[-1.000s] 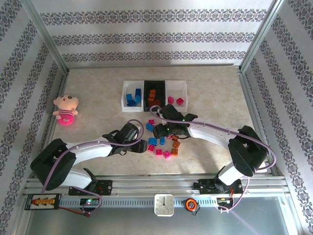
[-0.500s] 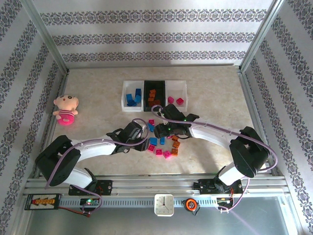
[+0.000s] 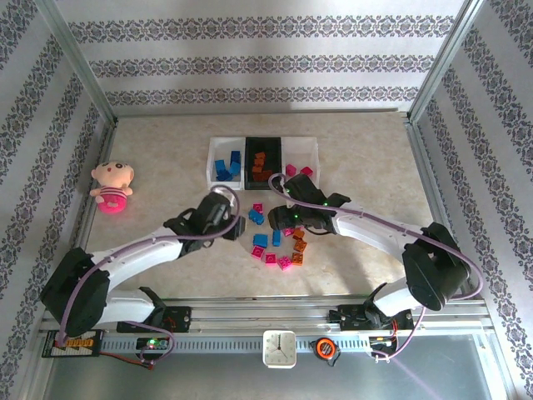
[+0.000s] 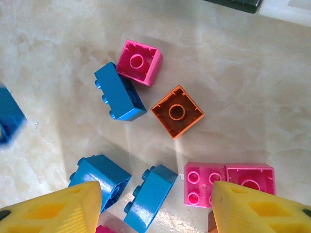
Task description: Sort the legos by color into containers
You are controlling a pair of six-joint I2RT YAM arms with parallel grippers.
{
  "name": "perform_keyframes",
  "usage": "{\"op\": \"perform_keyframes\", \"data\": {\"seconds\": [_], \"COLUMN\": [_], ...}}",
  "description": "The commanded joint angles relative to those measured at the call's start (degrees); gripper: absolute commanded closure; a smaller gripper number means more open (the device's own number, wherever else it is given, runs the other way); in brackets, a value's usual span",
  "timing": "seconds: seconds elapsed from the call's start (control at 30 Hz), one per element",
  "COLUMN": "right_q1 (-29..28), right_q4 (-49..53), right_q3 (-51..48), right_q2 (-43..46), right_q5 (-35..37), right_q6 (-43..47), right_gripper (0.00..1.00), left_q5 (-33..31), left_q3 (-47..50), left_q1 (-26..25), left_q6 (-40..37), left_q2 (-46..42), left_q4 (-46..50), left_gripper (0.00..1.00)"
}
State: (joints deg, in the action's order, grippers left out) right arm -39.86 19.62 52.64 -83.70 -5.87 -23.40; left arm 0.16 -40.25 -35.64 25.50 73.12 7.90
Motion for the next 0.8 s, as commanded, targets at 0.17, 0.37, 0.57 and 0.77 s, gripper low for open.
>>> {"op": "perform_keyframes", "data": {"seconds": [0.17,0.37,0.57,0.77], "right_q1": [1.0,1.5,1.9,2.3], "right_q4": [-0.7,-0.2,0.4,1.0], "right_q3": [-2.7,-4.7,-6.6,-8.2], "right_q2": [3.5,5.6,8.2,10.6], "right_q5": [0.3,0.5,0.6,1.2], "right_q6": [-1.2,-1.4,-1.8,-2.2], "right_gripper": [0.38,0.39,0.38,0.37], "left_q5": [-6.1,-6.5,-7.7,-10.4], "left_q3": [-17.1,-30.1,-40.0,-47.9], "left_q1": [11.4,14.3,16.3,17.0], "left_q6": [-4.6,-6.1,-6.6,-7.0], "left_q2": [11.5,25.4,34.7,40.9], "left_q4": [-2.9,-3.6,-1.0,4.7], "left_gripper": [0.67,0.68,0.67,0.62]}}
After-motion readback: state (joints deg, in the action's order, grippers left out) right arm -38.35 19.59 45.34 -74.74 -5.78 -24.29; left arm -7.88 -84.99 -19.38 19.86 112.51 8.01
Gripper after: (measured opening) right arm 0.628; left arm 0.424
